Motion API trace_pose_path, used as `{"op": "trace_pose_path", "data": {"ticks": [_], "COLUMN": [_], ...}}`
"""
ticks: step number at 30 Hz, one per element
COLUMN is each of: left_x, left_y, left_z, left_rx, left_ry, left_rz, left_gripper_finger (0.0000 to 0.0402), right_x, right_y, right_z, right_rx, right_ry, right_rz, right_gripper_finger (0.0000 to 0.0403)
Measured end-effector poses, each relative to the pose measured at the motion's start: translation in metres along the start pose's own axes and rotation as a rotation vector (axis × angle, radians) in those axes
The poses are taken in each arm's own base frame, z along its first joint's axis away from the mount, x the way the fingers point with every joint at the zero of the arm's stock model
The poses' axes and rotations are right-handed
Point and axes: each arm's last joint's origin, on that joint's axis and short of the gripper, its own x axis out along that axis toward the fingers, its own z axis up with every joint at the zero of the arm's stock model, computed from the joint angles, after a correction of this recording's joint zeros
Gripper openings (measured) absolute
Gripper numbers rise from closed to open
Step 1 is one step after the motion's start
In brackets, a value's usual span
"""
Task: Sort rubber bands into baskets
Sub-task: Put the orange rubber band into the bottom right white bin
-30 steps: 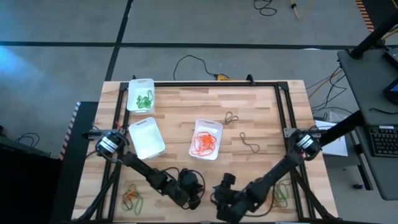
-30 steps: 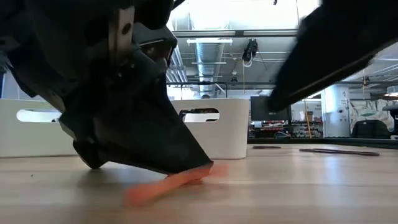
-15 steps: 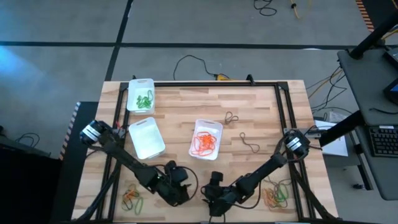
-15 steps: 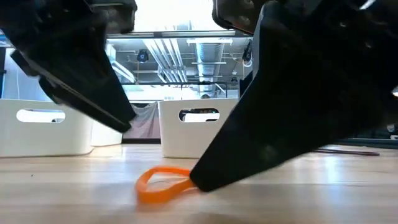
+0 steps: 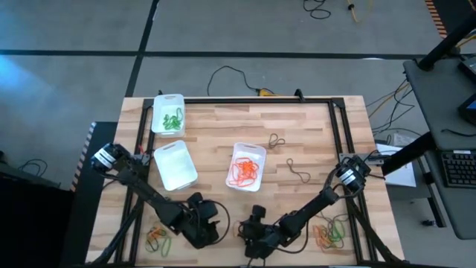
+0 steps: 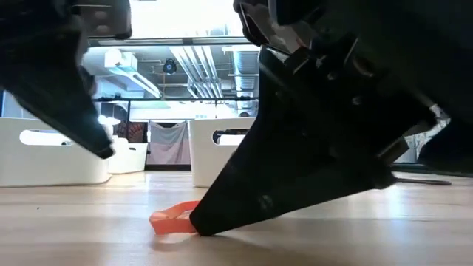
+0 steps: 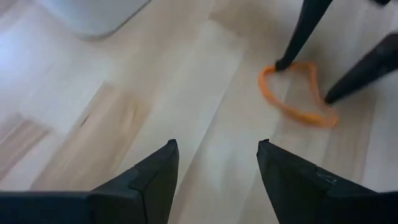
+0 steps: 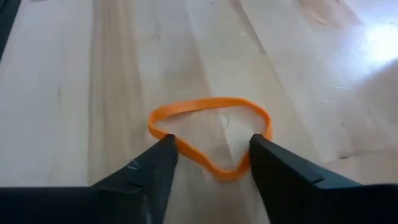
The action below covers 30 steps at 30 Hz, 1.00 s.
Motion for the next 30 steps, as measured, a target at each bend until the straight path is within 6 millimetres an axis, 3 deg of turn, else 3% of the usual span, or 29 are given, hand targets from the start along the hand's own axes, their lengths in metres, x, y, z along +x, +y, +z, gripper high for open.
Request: {"op": "trace_pose_path", "data": {"ticks": [4, 12, 15, 22, 27, 30], "left_x": [-0.016, -0.074, -0.092, -0.115, -0.108, -0.101], "left_y": [0.003, 0.019, 0.020, 0.011, 0.009, 0.005], "left_z": [-0.004, -0.005, -0.004, -0.002, -0.007, -0.011], "left_rx": [-0.022, -0.034, -0.045, -0.036, -0.050, -0.070], "left_ry": [0.021, 0.041, 0.034, -0.005, 0.006, 0.011], "left_rz": [0.018, 0.023, -0.036, -0.202, -0.179, -0.172], "left_gripper_finger": [0.0204, 0.0204, 0.0204, 0.0204, 0.0204, 0.0204], "right_x": [0.000, -0.007, -0.017, -0.065, -0.088, -0.088], "right_y": [-0.002, -0.005, -0.009, -0.031, -0.061, -0.085], "right_z": [-0.002, 0.007, 0.019, 0.085, 0.125, 0.140], "right_rx": [-0.013, -0.005, -0.034, -0.071, -0.139, -0.144], "right_ry": [0.015, 0.015, 0.017, -0.113, -0.229, -0.236], "right_rz": [-0.018, -0.015, -0.010, 0.012, -0.101, -0.185], "right_gripper_finger": [0.0145, 0.0027, 0.0013, 0.0013, 0.0013, 0.0013]}}
